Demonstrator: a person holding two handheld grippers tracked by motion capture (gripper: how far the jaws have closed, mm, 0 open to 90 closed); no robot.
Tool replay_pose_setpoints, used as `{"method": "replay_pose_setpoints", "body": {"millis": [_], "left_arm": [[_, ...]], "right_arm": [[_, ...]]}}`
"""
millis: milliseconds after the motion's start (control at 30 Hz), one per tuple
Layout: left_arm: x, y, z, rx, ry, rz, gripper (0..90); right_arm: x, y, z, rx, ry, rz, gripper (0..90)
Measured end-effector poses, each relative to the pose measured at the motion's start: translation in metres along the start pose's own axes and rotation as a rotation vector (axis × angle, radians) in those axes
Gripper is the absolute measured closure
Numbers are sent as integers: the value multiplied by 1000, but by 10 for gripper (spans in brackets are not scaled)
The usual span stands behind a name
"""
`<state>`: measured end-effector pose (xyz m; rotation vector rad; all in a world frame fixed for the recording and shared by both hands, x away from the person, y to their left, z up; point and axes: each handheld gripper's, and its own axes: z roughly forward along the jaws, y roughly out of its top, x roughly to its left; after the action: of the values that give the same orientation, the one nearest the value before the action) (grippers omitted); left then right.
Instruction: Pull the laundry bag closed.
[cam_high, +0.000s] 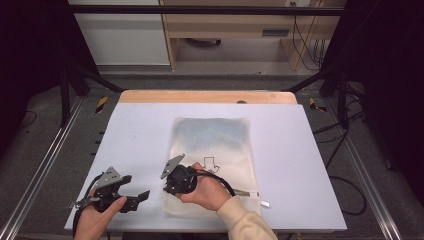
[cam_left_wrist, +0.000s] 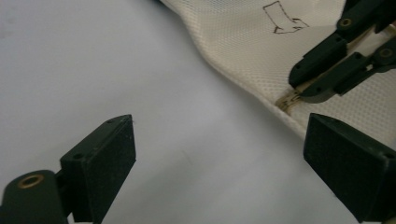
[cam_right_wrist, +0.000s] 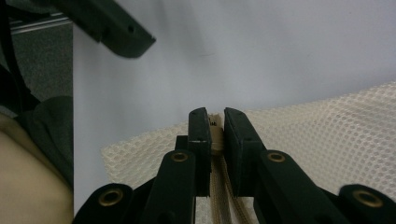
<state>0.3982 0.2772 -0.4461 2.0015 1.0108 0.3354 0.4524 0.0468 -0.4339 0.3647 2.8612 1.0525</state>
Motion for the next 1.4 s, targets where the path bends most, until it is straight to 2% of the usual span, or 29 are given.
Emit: {"method": "replay_pose_setpoints", "body": {"millis": [133,200,233,300,367,533,633,800,900,933,967,1033,1133,1400], "left_arm": [[-8,1,6,-5,-30,-3,104],[-13,2,11,5,-42,12,109],[-16,3,13,-3,-74,-10,113],[-17,3,14,-8,-83,-12,127],[-20,5,18,9,-71,8,142],[-28,8,27,7,-96,13,176],[-32,9,33,28,-104,21,220],[-29,7,39,56,-104,9,275],[-26,7,42,58,-125,-8,355],[-26,7,43,62,-134,-7,355],[-25,7,45,65,-147,-12,401],[-25,7,47,72,-157,-11,417],[-24,7,51,77,-200,-20,478],[-21,7,63,85,-256,-26,520]], "right_arm": [[-1,0,-2,-13,3,3,814],[-3,0,-3,-21,8,7,814],[-4,0,-4,-31,6,11,814],[-4,0,-4,-32,8,11,814],[-4,0,-5,-35,7,21,814],[-4,0,-5,-35,6,16,814],[-5,0,-7,-45,7,16,814],[-4,0,-10,-62,2,31,815],[-4,1,-11,-67,1,27,815],[-4,1,-11,-67,1,27,815],[-4,1,-11,-71,0,26,815],[-4,1,-11,-72,0,28,815],[-3,2,-11,-73,3,30,816],[-3,2,-11,-73,6,28,816]]}}
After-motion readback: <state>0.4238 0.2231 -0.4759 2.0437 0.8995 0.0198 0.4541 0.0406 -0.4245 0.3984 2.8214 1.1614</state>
